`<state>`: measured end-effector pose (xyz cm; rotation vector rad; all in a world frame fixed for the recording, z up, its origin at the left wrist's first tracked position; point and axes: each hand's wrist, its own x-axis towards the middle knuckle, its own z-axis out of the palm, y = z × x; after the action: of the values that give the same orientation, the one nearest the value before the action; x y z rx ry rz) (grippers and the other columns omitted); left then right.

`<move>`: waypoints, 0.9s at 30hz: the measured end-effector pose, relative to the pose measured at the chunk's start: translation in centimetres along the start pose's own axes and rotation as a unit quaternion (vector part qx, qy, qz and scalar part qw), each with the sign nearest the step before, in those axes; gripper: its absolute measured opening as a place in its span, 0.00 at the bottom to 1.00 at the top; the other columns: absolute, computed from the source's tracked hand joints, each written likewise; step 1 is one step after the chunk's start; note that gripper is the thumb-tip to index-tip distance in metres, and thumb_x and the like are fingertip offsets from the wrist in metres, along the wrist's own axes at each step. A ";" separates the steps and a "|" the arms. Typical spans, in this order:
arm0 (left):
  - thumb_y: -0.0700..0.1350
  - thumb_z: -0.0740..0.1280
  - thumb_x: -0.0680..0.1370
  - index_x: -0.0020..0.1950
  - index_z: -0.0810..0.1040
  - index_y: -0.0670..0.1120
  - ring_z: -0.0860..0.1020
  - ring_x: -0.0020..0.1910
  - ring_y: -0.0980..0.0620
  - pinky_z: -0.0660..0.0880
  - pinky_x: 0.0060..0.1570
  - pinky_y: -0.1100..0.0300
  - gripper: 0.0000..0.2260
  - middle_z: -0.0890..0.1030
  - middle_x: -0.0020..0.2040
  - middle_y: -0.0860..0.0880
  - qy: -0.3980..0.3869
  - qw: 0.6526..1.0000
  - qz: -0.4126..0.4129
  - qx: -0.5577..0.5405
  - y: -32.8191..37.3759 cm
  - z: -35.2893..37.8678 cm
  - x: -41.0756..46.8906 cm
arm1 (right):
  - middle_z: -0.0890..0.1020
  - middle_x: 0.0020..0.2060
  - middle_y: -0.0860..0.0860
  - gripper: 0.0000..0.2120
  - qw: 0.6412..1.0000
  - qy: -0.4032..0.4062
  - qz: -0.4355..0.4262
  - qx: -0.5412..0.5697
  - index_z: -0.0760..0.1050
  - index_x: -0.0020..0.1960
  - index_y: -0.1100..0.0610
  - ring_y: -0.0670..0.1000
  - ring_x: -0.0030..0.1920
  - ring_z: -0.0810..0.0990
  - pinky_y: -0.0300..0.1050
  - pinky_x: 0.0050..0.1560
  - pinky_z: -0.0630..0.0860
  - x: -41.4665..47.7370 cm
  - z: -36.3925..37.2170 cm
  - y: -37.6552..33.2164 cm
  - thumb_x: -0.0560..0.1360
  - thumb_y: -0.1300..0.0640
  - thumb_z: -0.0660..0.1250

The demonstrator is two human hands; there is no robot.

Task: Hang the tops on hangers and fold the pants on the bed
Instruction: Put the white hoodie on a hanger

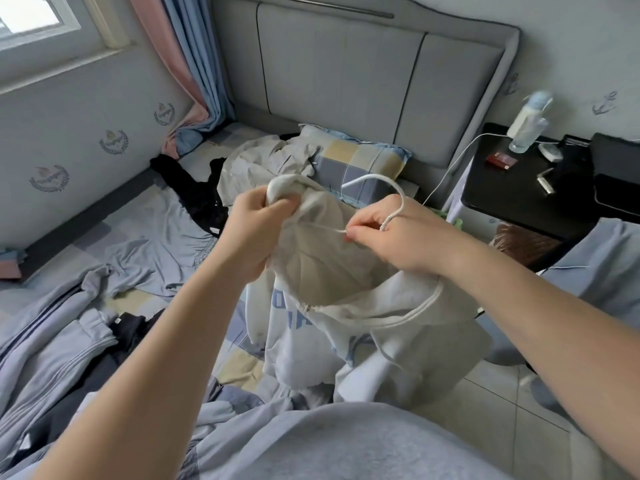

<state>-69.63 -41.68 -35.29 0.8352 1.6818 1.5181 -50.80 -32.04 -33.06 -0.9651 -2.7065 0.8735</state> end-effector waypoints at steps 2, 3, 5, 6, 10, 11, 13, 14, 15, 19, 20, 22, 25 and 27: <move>0.39 0.68 0.78 0.45 0.83 0.43 0.80 0.38 0.46 0.78 0.40 0.50 0.05 0.82 0.38 0.45 0.030 0.999 0.030 -0.009 1.5 -0.5 0.8 | 0.83 0.37 0.44 0.10 0.995 -0.067 0.012 -0.067 0.85 0.48 0.46 0.45 0.41 0.78 0.50 0.48 0.77 0.1 0.1 -0.3 0.80 0.51 0.64; 0.40 0.68 0.78 0.44 0.83 0.45 0.80 0.37 0.47 0.78 0.38 0.51 0.04 0.82 0.37 0.47 0.040 0.998 0.046 -0.021 2.3 -0.8 1.1 | 0.84 0.42 0.45 0.10 0.989 -0.103 0.017 -0.101 0.85 0.49 0.47 0.47 0.45 0.78 0.49 0.52 0.76 0.2 0.4 -0.3 0.80 0.52 0.64; 0.41 0.68 0.76 0.41 0.83 0.47 0.80 0.36 0.49 0.78 0.36 0.54 0.05 0.80 0.36 0.48 0.046 0.995 0.076 -0.048 3.7 -1.2 1.6 | 0.83 0.42 0.42 0.10 0.984 -0.130 0.025 -0.115 0.85 0.49 0.48 0.46 0.47 0.78 0.43 0.51 0.74 0.3 -0.3 -0.5 0.80 0.53 0.64; 0.42 0.68 0.76 0.41 0.83 0.47 0.79 0.37 0.48 0.78 0.37 0.53 0.06 0.80 0.37 0.47 0.045 0.994 0.086 -0.053 4.1 -1.1 1.7 | 0.81 0.36 0.39 0.10 0.989 -0.111 0.023 -0.096 0.85 0.47 0.47 0.43 0.42 0.78 0.40 0.45 0.73 0.6 -1.3 -0.8 0.80 0.54 0.64; 0.40 0.67 0.80 0.46 0.82 0.41 0.81 0.41 0.46 0.80 0.48 0.45 0.06 0.83 0.42 0.42 -0.007 0.997 0.061 -0.056 4.2 -0.2 1.7 | 0.75 0.25 0.39 0.11 0.999 0.002 -0.041 -0.036 0.82 0.40 0.48 0.38 0.31 0.74 0.30 0.32 0.65 1.8 -3.4 -2.2 0.79 0.55 0.65; 0.39 0.67 0.80 0.46 0.82 0.40 0.81 0.42 0.45 0.79 0.49 0.45 0.06 0.82 0.43 0.41 -0.022 0.996 0.053 -0.061 4.0 -0.1 1.6 | 0.76 0.27 0.40 0.11 0.997 -0.026 -0.036 -0.057 0.81 0.40 0.47 0.38 0.34 0.75 0.30 0.34 0.65 2.0 -3.2 -2.7 0.79 0.55 0.65; 0.40 0.67 0.79 0.47 0.82 0.38 0.80 0.42 0.44 0.78 0.49 0.47 0.06 0.82 0.44 0.40 -0.039 0.996 0.047 -0.069 3.8 -0.1 1.5 | 0.76 0.29 0.40 0.10 0.992 -0.089 -0.006 -0.089 0.81 0.41 0.46 0.40 0.36 0.75 0.35 0.36 0.68 2.1 -3.0 -2.8 0.79 0.55 0.65; 0.40 0.67 0.79 0.49 0.82 0.37 0.81 0.42 0.44 0.78 0.49 0.47 0.07 0.82 0.44 0.39 -0.049 0.996 0.040 -0.070 3.6 -0.1 1.5 | 0.76 0.27 0.41 0.10 0.993 -0.087 0.000 -0.084 0.81 0.41 0.47 0.40 0.32 0.74 0.34 0.33 0.67 2.1 -3.4 -2.8 0.79 0.55 0.65; 0.40 0.67 0.80 0.51 0.82 0.35 0.82 0.43 0.43 0.79 0.50 0.48 0.08 0.83 0.46 0.38 -0.060 0.995 0.027 -0.073 3.4 -0.2 1.5 | 0.76 0.25 0.41 0.10 0.996 -0.053 -0.008 -0.067 0.82 0.41 0.49 0.40 0.29 0.73 0.32 0.29 0.66 2.2 -3.9 -2.8 0.79 0.54 0.66; 0.38 0.66 0.80 0.48 0.83 0.36 0.84 0.42 0.45 0.82 0.47 0.51 0.07 0.85 0.43 0.40 -0.051 0.993 -0.001 -0.108 2.9 -0.2 1.4 | 0.82 0.36 0.51 0.10 0.992 -0.006 -0.016 -0.128 0.84 0.45 0.57 0.48 0.41 0.78 0.40 0.41 0.71 2.6 -3.7 -2.0 0.78 0.55 0.65; 0.37 0.66 0.80 0.47 0.83 0.37 0.83 0.40 0.47 0.81 0.45 0.53 0.07 0.85 0.41 0.42 -0.037 0.993 0.003 -0.108 2.8 -0.2 1.3 | 0.82 0.38 0.51 0.10 0.988 -0.030 0.005 -0.149 0.84 0.47 0.57 0.49 0.44 0.77 0.43 0.43 0.72 2.6 -3.3 -1.5 0.79 0.56 0.65; 0.37 0.66 0.81 0.45 0.82 0.38 0.82 0.37 0.48 0.79 0.42 0.53 0.07 0.84 0.39 0.43 -0.021 0.995 0.006 -0.101 2.5 -0.1 1.1 | 0.79 0.31 0.44 0.10 0.992 -0.023 0.019 -0.123 0.85 0.46 0.55 0.43 0.37 0.75 0.38 0.38 0.70 2.4 -3.2 -0.7 0.79 0.55 0.65; 0.37 0.67 0.79 0.48 0.83 0.37 0.83 0.42 0.45 0.81 0.48 0.50 0.06 0.85 0.44 0.40 -0.046 0.993 -0.003 -0.108 2.0 0.2 0.4 | 0.79 0.27 0.44 0.12 0.996 0.067 -0.016 -0.054 0.84 0.42 0.55 0.42 0.34 0.76 0.34 0.36 0.71 2.1 -3.1 -0.5 0.79 0.54 0.65; 0.41 0.69 0.77 0.52 0.82 0.35 0.82 0.46 0.42 0.79 0.55 0.42 0.09 0.84 0.50 0.34 -0.083 0.992 0.004 -0.092 2.1 0.6 0.1 | 0.84 0.36 0.51 0.11 0.997 0.043 -0.021 -0.066 0.84 0.46 0.58 0.49 0.42 0.80 0.47 0.48 0.76 2.1 -2.1 -0.7 0.80 0.56 0.64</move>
<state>-69.19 -41.05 -33.29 0.8458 1.3974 1.5387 -52.16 -30.13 -31.04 -0.9426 -2.7298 0.6366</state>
